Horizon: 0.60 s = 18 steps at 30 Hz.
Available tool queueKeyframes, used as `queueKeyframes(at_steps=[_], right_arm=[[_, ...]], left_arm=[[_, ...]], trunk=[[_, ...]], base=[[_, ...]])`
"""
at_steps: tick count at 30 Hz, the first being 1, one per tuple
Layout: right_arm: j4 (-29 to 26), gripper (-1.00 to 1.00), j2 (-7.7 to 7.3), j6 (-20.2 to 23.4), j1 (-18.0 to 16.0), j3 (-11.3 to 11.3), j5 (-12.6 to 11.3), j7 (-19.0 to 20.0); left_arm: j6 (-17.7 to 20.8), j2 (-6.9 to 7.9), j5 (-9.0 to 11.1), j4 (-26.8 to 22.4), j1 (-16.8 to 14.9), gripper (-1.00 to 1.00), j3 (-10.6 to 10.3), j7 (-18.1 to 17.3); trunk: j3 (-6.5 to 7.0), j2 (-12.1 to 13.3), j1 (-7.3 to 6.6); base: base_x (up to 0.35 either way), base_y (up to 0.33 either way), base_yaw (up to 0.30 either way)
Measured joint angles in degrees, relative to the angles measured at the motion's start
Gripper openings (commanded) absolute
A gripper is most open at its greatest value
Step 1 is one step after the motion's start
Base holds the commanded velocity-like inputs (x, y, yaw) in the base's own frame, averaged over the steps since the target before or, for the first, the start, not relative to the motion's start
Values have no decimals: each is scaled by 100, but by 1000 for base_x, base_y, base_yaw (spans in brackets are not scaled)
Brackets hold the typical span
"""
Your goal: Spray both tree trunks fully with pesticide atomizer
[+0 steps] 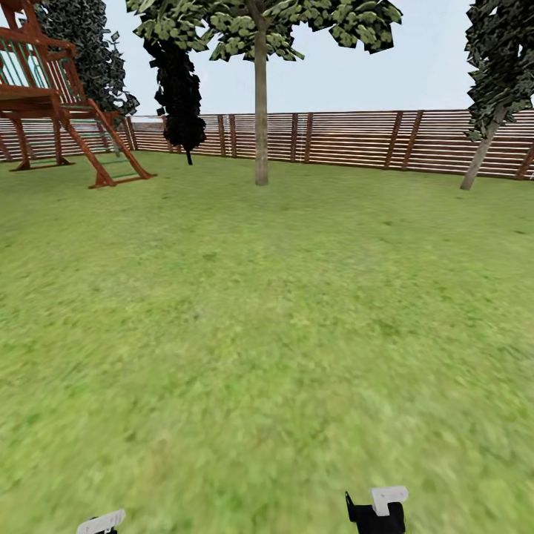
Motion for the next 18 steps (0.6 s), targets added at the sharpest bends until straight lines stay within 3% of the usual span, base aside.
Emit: queueKeyframes(at_steps=[18], right_arm=[[0, 100, -1, 0, 0, 3, 0, 0]], left_arm=[[4, -4, -2, 0, 0, -100, 1, 0]], trunk=[[0, 0, 0]], base=[[340, 0, 0]])
